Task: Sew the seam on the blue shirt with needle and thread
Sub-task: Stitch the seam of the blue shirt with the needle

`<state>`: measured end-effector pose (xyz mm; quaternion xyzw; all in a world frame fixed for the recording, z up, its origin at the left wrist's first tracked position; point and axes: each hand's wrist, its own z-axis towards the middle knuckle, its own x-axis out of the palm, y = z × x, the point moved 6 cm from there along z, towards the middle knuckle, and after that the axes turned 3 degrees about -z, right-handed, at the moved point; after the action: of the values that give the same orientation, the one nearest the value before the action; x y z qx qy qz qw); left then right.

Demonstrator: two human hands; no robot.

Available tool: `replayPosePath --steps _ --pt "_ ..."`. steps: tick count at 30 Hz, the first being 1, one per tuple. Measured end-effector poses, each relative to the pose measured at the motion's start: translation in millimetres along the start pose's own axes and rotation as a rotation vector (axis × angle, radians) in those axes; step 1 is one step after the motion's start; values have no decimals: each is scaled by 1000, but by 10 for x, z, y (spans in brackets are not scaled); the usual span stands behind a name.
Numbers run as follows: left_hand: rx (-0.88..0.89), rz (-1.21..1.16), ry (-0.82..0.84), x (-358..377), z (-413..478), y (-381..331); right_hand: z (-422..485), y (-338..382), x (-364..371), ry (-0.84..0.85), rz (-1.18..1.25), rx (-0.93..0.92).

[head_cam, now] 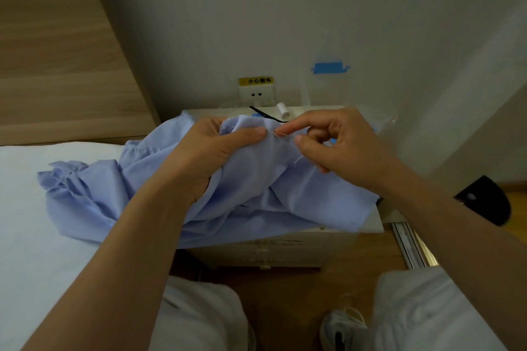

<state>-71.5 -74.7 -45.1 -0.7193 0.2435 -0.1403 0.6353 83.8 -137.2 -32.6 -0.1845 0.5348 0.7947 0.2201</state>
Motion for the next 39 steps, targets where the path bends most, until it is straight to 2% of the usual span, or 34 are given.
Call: replayPosePath --steps 17,21,25,28,32,39 --pt "-2 12 -22 1 13 14 9 -10 31 15 -32 8" --pt "-23 167 -107 -31 53 -9 19 -43 37 42 -32 69" --pt "11 292 -159 -22 46 -51 19 -111 83 177 34 204" --pt "99 353 -93 28 14 -95 13 -136 119 238 64 241" --pt "145 326 -48 32 -5 -89 6 -120 139 228 72 234" --pt "63 317 -80 -10 89 -17 21 -129 131 187 88 234"
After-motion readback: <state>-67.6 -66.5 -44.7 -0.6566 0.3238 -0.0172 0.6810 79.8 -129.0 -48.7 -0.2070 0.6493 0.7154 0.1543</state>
